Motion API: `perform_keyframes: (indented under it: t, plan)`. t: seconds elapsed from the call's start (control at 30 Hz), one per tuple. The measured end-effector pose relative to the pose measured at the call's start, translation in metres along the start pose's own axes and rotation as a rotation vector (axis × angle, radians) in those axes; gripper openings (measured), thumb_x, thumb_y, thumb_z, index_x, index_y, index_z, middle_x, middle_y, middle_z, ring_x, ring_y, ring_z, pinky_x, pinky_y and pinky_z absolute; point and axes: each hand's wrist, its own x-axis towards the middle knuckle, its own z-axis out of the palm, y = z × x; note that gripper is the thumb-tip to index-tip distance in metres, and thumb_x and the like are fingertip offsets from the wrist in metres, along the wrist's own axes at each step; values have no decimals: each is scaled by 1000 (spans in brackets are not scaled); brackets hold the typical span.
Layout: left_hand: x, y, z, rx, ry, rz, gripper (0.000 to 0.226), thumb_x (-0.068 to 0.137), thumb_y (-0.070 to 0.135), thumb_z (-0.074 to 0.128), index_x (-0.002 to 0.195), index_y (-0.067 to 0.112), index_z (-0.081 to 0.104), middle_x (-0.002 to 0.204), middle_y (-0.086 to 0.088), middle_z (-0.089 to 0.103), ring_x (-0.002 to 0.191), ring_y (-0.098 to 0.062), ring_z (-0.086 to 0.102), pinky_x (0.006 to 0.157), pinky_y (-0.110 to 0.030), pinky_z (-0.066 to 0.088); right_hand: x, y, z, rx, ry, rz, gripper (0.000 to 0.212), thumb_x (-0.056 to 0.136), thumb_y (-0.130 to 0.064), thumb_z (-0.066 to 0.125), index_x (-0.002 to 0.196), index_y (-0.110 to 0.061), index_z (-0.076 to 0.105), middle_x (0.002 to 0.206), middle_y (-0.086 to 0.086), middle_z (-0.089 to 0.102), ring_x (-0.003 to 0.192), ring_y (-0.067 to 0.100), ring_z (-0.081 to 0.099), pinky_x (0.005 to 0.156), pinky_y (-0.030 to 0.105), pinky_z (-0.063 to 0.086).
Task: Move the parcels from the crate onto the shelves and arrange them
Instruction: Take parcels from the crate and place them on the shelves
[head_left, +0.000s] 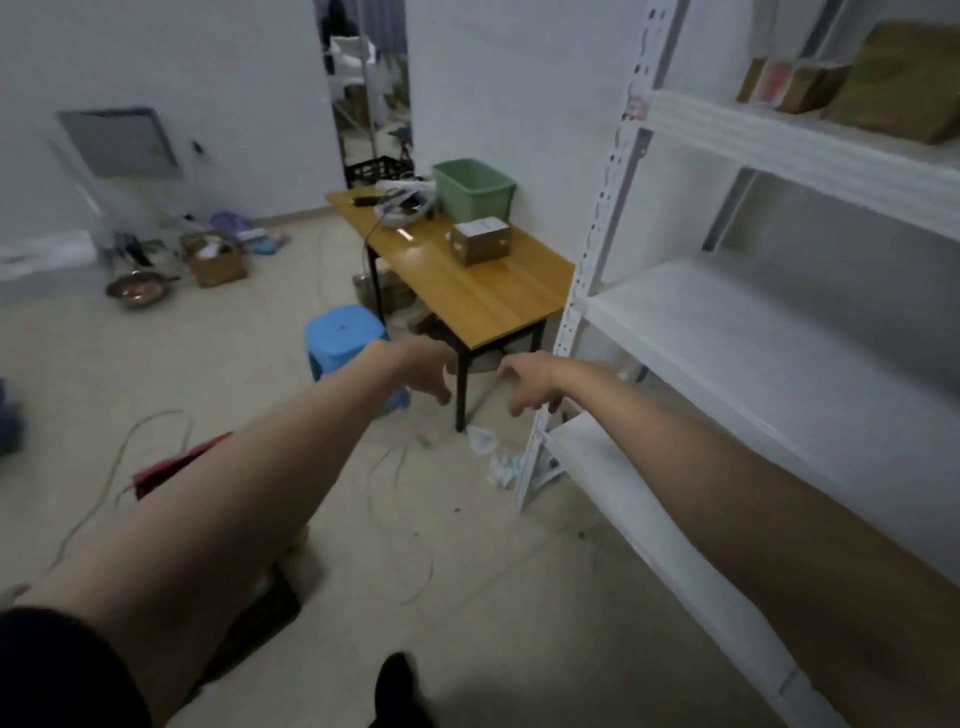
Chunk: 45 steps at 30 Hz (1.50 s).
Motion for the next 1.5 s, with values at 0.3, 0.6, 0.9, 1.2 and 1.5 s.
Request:
perform_keyframes:
  t: [0.3,0.6,0.9,1.2,1.5]
  plan:
    - [-128,-188,101,-157,-35,-437,56,79,41,74,129,27,53,124,-2,58,109,-24,55,92,-37,47,50,-194,94,-184,-149,-317,60,89,-18,71,142,-21,43,118,8,53,91,22,63,67,32,57]
    - [-240,-338,186,-430,-99,-669,46,86,28,71,128,16,57,119,0,60,104,-19,56,89,-32,46,81,-373,191,-311,-276,-529,53,86,-18,72,134,-16,50,102,7,56,84,23,62,74,37,59]
    - [-270,-467,301,-538,-173,-785,44,74,44,75,113,27,64,110,7,61,102,-18,58,89,-37,51,122,-468,287,-371,-370,-568,52,87,-24,72,134,-18,51,128,7,56,101,23,59,84,37,57]
    - [-244,-495,358,-743,-196,-816,38,86,32,68,119,14,60,125,-7,58,115,-28,55,90,-32,45,189,-494,345,-320,-485,-504,37,95,-18,63,130,-10,52,102,4,53,89,20,50,66,24,46]
    - [-160,-553,431,-987,-245,-853,52,89,27,68,136,11,52,133,-11,56,118,-27,55,91,-33,46,314,-495,426,-182,-567,-335,41,90,-14,68,128,-11,53,122,8,56,105,25,58,90,35,52]
